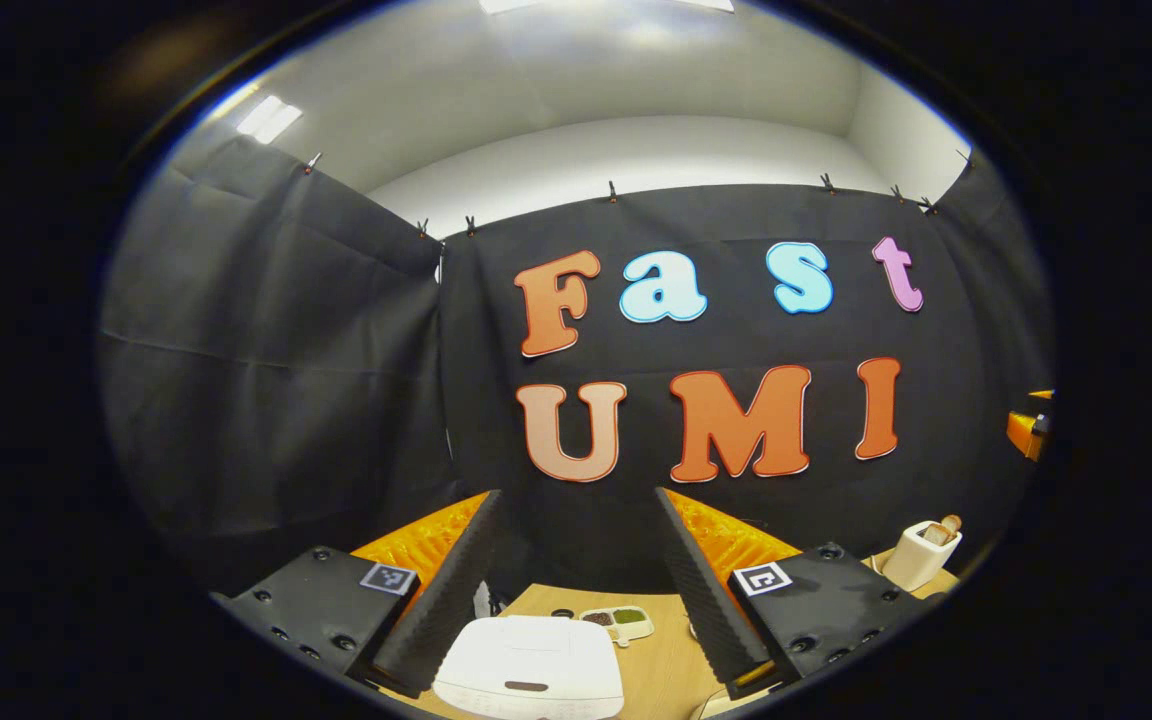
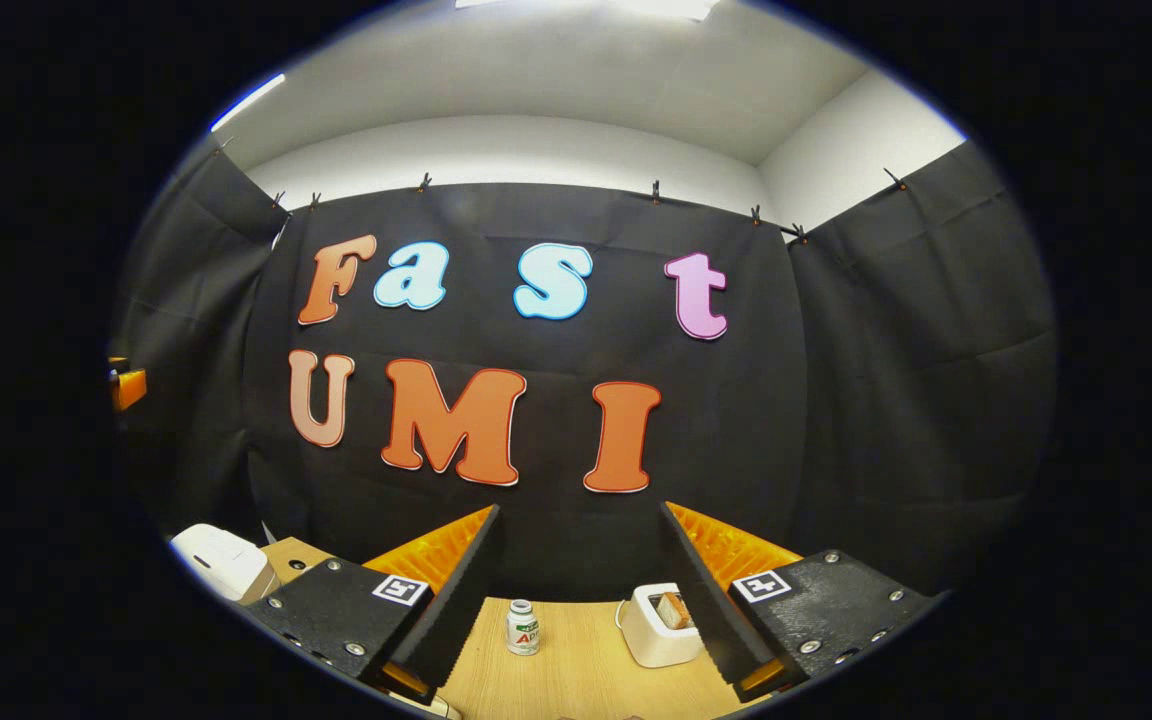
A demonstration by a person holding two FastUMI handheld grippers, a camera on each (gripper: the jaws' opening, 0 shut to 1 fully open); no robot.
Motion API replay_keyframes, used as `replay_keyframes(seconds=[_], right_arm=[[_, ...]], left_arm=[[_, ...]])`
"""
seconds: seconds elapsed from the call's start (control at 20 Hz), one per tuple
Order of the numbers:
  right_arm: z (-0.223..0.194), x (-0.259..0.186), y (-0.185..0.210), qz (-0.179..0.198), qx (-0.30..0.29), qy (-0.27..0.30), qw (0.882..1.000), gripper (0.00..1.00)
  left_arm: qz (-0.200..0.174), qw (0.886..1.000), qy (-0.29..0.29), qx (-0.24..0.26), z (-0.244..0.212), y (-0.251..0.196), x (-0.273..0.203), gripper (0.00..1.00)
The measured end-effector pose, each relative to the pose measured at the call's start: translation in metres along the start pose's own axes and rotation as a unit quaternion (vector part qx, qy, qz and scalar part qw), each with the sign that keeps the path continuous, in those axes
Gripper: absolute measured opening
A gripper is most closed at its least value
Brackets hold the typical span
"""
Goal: Close the left gripper, press the button to open the rice cooker; take a wooden spoon from the chopstick holder with the right hand, scoop a spoonful of rice and pour it into the rice cooker, then put the wooden spoon back into the chopstick holder.
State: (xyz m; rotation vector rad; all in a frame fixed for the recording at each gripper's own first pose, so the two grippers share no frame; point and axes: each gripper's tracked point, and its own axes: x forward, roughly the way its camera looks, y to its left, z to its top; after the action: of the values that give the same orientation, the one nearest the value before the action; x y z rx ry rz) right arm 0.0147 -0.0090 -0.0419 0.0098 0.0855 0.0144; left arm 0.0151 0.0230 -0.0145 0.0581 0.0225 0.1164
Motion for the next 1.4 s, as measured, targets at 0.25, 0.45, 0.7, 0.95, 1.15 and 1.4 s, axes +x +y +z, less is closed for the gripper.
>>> replay_keyframes(seconds=[0.25,0.45,0.7,0.95,1.15,1.4], right_arm=[[-0.022,-0.003,-0.009,-0.005,0.004,0.026,1.0,0.95],[-0.026,-0.004,-0.014,-0.013,0.006,0.029,0.999,0.95],[-0.038,-0.007,-0.015,-0.016,0.011,0.046,0.999,0.95],[-0.062,-0.018,-0.021,-0.025,0.01,0.076,0.997,0.95],[-0.079,-0.032,-0.034,-0.047,0.011,0.1,0.994,0.95],[-0.097,-0.048,-0.043,-0.07,0.012,0.128,0.989,0.95]], left_arm=[[0.028,0.999,0.039,0.005,-0.031,0.028,0.008,0.66],[0.051,0.996,0.069,0.004,-0.057,0.046,0.02,0.07],[0.054,0.984,0.171,-0.011,-0.118,0.057,0.027,0.05],[0.046,0.943,0.315,-0.094,-0.202,0.066,0.028,0.05],[0.019,0.908,0.395,-0.14,-0.251,0.058,0.023,0.06],[-0.005,0.867,0.464,-0.182,-0.305,0.043,0.02,0.06]])
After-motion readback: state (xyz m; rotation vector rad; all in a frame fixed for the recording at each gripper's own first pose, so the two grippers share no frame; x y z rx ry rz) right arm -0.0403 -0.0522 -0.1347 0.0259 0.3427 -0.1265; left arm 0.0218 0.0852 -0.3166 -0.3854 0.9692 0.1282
